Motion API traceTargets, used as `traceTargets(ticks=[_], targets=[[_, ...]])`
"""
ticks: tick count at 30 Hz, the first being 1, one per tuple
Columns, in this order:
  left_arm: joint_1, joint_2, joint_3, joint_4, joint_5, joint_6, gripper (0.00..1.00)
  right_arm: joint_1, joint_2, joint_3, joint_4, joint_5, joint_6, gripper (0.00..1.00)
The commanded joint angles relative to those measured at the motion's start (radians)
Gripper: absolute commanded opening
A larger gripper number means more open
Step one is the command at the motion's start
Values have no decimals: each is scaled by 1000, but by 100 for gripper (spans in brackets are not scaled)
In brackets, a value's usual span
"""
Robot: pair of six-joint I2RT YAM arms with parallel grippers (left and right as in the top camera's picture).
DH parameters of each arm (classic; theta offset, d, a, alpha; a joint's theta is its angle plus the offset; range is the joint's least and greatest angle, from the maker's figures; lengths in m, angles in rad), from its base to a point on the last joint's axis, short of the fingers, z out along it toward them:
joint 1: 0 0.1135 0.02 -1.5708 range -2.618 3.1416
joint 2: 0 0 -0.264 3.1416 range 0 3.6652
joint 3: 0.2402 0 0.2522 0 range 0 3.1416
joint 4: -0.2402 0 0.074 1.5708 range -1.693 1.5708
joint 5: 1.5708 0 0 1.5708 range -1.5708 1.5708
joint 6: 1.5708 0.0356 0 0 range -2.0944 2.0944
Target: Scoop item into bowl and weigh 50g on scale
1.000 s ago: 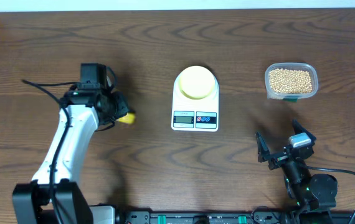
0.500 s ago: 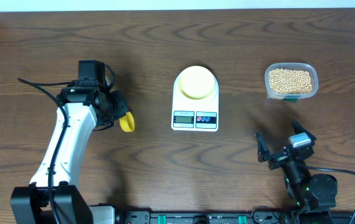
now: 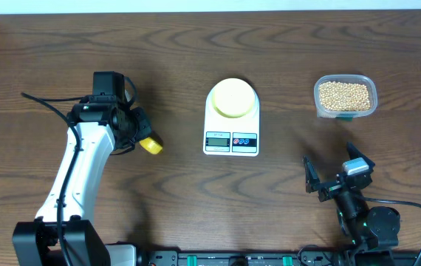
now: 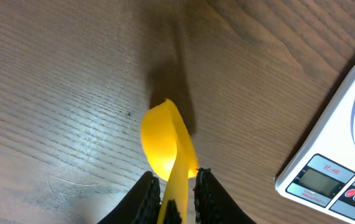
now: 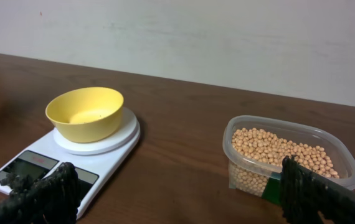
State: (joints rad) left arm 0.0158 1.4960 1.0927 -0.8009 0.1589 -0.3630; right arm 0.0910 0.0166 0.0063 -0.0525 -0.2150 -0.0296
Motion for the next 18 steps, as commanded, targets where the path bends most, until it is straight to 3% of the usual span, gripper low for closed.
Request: traceTargets(ticks=[1,18], targets=[[1,-2,16,-3,12,-2,23,2,-3,-1,-5,3,14,99],[1,-2,16,5,12,-1,23,2,-3,-1,-5,3,14,99]])
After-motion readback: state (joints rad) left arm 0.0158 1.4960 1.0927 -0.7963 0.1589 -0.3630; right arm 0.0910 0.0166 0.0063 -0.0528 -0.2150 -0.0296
